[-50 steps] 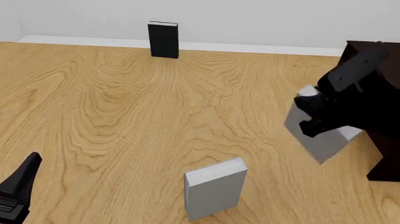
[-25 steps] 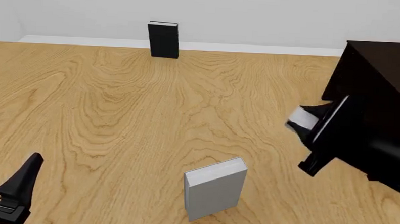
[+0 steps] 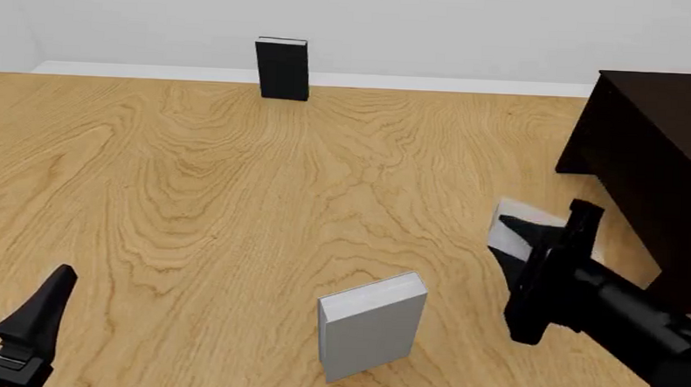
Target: Pick up the book on the right and place it on the cabinet shelf.
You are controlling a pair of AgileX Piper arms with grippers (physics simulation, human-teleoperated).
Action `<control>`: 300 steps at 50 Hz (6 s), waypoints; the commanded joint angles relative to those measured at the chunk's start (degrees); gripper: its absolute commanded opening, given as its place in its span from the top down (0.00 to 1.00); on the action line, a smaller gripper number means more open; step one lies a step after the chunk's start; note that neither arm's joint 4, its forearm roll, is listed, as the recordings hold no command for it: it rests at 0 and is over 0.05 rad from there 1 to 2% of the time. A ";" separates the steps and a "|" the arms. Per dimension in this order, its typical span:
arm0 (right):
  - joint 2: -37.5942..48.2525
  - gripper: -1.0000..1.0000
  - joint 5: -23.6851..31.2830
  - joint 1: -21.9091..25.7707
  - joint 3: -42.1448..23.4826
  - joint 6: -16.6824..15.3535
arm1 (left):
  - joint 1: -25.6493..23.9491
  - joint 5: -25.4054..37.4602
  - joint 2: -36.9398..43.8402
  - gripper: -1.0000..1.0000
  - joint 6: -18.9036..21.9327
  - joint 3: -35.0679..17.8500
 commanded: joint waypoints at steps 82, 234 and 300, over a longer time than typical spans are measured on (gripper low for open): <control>18.62 1.00 -20.60 -15.16 -7.26 -13.13 | -0.45 0.23 0.15 0.00 -0.07 -0.04; 44.80 1.00 -13.01 -33.73 -35.23 -11.91 | 0.83 1.13 0.18 0.00 1.21 -0.01; 47.01 0.00 -11.95 -32.46 -33.65 -9.19 | 0.17 1.34 0.05 0.00 0.82 0.00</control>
